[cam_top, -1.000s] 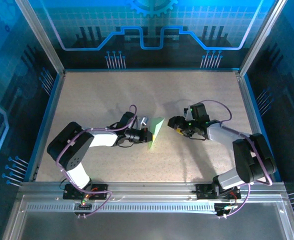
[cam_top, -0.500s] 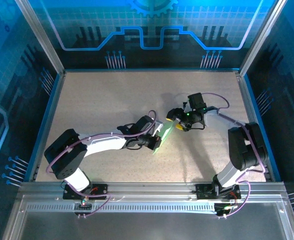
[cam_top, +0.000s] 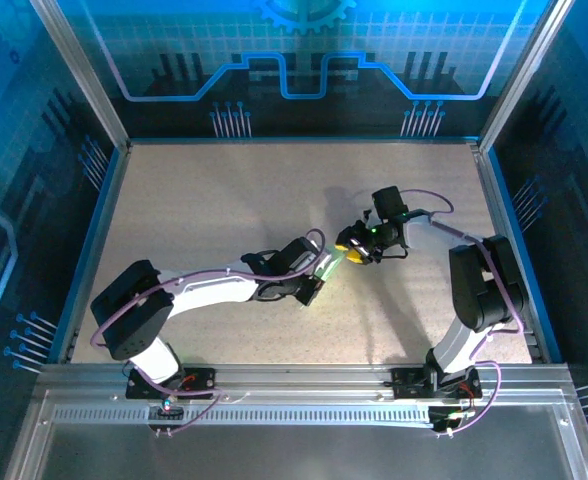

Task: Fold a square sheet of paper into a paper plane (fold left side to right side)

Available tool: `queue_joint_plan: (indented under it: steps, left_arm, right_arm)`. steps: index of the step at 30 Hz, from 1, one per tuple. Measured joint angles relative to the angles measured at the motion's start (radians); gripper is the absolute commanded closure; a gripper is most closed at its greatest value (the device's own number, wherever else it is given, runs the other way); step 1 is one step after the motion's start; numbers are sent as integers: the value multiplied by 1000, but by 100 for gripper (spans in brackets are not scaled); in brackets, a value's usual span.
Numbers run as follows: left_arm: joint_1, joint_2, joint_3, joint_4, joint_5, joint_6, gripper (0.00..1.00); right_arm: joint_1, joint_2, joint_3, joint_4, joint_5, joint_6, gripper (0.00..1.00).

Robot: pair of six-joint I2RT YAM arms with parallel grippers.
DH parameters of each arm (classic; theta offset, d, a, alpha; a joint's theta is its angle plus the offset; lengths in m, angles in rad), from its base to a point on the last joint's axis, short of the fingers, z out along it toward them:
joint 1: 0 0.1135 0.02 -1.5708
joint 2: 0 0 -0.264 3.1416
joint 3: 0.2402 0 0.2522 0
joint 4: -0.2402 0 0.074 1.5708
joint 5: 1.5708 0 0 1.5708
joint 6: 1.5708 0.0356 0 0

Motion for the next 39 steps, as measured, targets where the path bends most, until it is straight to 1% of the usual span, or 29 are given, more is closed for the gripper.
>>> queue_joint_plan:
  steps: [6,12,16,22,25,33,36,39]
  left_arm:
    - [-22,28,21,-14,-34,26,94]
    - [-45,46,32,-31,-61,52,84]
    - [-61,48,37,-34,-79,71,76]
    - [-78,69,55,-41,-109,93,60]
    - [-94,88,68,-48,-129,104,55]
    - [-135,148,117,-74,-219,124,54]
    - [-135,164,128,-83,-257,124,59]
    - [-135,177,133,-87,-281,126,68]
  right_arm:
    - [0,7,0,-3,-8,-3,76]
    - [0,7,0,-4,-8,-5,91]
    - [0,8,0,-4,-12,-8,98]
    - [0,8,0,-3,-16,-7,100]
    - [0,8,0,-3,-16,-7,100]
    - [0,8,0,-3,-16,-6,100]
    - [0,8,0,-3,-16,-6,100]
    - [0,8,0,-2,-16,-6,100]
